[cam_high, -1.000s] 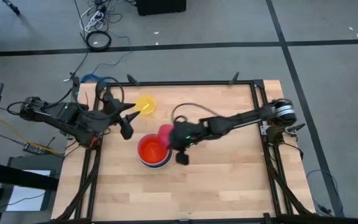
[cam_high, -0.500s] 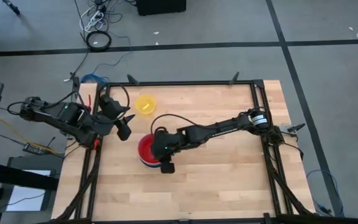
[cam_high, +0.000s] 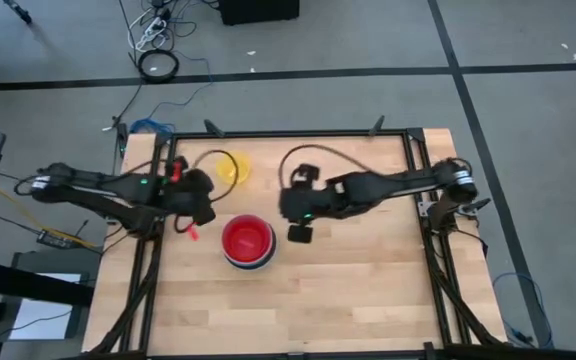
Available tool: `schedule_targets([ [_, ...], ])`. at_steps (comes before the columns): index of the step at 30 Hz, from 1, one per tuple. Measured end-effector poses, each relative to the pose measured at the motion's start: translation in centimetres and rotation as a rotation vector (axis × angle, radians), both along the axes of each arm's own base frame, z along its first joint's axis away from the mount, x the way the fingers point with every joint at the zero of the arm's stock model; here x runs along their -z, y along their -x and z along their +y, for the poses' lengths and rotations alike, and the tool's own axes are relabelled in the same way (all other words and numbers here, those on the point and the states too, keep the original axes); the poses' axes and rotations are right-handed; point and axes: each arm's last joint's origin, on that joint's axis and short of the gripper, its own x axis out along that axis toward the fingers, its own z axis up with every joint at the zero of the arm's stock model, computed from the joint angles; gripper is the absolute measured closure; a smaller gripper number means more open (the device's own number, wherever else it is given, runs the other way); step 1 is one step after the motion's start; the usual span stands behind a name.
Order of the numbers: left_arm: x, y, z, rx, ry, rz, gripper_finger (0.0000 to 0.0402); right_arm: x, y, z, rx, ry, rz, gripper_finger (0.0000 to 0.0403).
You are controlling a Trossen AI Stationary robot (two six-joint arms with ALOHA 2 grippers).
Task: Nest bowls inside each other
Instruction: Stack the yellow bowl on top of the red bowl
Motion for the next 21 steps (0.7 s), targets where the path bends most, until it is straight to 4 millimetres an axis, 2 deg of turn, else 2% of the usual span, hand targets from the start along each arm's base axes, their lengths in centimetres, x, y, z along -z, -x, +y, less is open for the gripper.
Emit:
schedule_targets([
  [2, 1.7, -0.4, 0.7, 0.059, 0.007, 0.152, 0.0240, -1.3, 1.3, -0.1, 0.019, -0.011, -0.017, 0.0243],
  [5, 3.0, -1.3, 1.7, 0.215, 0.016, 0.276, 0.0243, -1.5, 2.2, -0.3, 0.047, -0.026, 0.014, 0.0245],
  [10, 2.6, -2.5, 3.4, 0.406, -0.058, 0.298, 0.0244, -1.2, 3.2, -0.4, 0.090, -0.036, 0.093, 0.0242],
  [17, 3.0, -2.1, 7.1, 0.434, 0.025, 0.335, 0.0245, 1.8, 3.8, -0.7, 0.159, 0.002, 0.205, 0.0242],
  [21, 3.5, -2.0, 8.5, 0.469, 0.076, 0.364, 0.0245, 3.8, 4.0, -0.8, 0.191, 0.010, 0.260, 0.0242],
])
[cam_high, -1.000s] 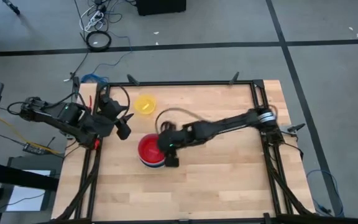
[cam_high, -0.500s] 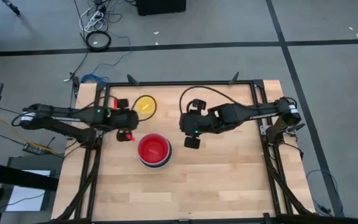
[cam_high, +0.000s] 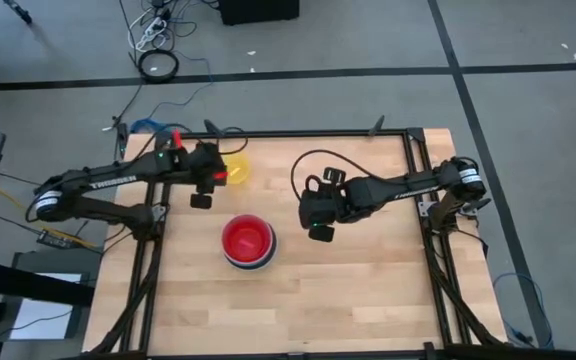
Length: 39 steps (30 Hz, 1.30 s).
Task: Nest bowls inside each other
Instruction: Stack the yellow bowl on top of the red bowl
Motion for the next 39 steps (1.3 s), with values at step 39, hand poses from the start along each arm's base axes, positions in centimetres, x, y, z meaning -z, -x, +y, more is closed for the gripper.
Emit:
schedule_targets([
  [39, -0.9, -3.9, 6.9, -0.015, 0.151, 0.147, 0.0396, 7.3, 1.7, -1.9, 0.165, 0.004, 0.170, 0.0251],
])
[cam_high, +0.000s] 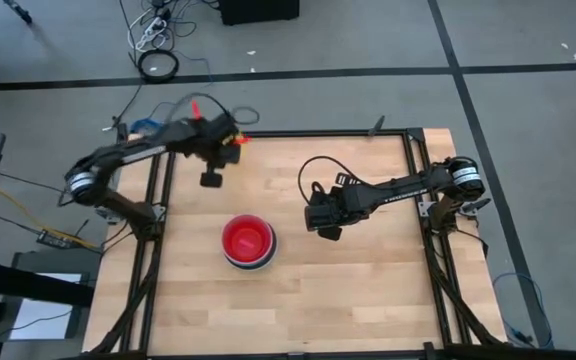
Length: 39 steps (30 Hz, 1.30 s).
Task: Nest bowls inside each other
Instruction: Stack the yellow bowl on top of the red bowl
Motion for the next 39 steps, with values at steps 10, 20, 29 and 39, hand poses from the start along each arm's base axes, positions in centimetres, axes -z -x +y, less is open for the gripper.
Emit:
schedule_targets([
  [10, -9.5, -0.4, -12.4, 0.009, 0.303, -0.397, 0.0398, 0.0, 0.2, 0.7, -0.010, -0.001, 0.001, 0.0254],
  [20, -4.7, -3.9, -24.4, 0.032, 0.271, -0.404, 0.0399, 0.0, 0.9, 2.5, -0.013, 0.002, 0.026, 0.0261],
  [29, -0.8, -5.9, -25.3, -0.132, 0.208, -0.306, 0.0370, 0.0, 1.1, 3.8, -0.041, -0.002, 0.010, 0.0259],
  [39, -1.5, -5.0, -25.0, -0.235, 0.232, -0.247, 0.0291, 0.0, 1.0, 4.2, -0.048, -0.007, -0.013, 0.0260],
])
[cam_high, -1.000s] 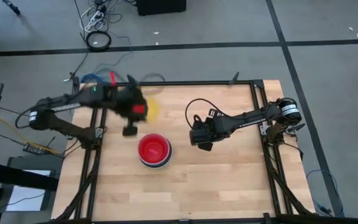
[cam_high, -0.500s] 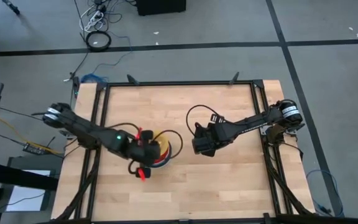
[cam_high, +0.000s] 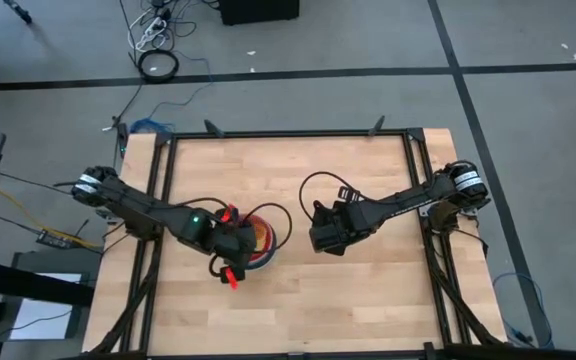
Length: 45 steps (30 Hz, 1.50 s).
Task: Nest bowls inside each other
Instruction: Stack the yellow bowl on top of the red bowl
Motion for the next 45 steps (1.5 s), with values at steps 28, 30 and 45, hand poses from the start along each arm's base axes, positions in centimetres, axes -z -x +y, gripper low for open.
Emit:
schedule_targets([
  [28, -0.6, -1.0, 1.0, -0.056, 0.172, 0.011, 0.0254, 0.0, -0.2, 0.1, 0.003, -0.008, -0.029, 0.0261],
  [30, -1.7, -1.1, 1.0, -0.054, 0.179, -0.009, 0.0254, 0.0, -0.3, 0.1, 0.003, -0.009, -0.032, 0.0259],
  [45, 1.9, -1.2, 1.0, -0.026, 0.232, 0.030, 0.0255, 0.0, -0.4, 0.1, 0.003, -0.012, -0.041, 0.0259],
])
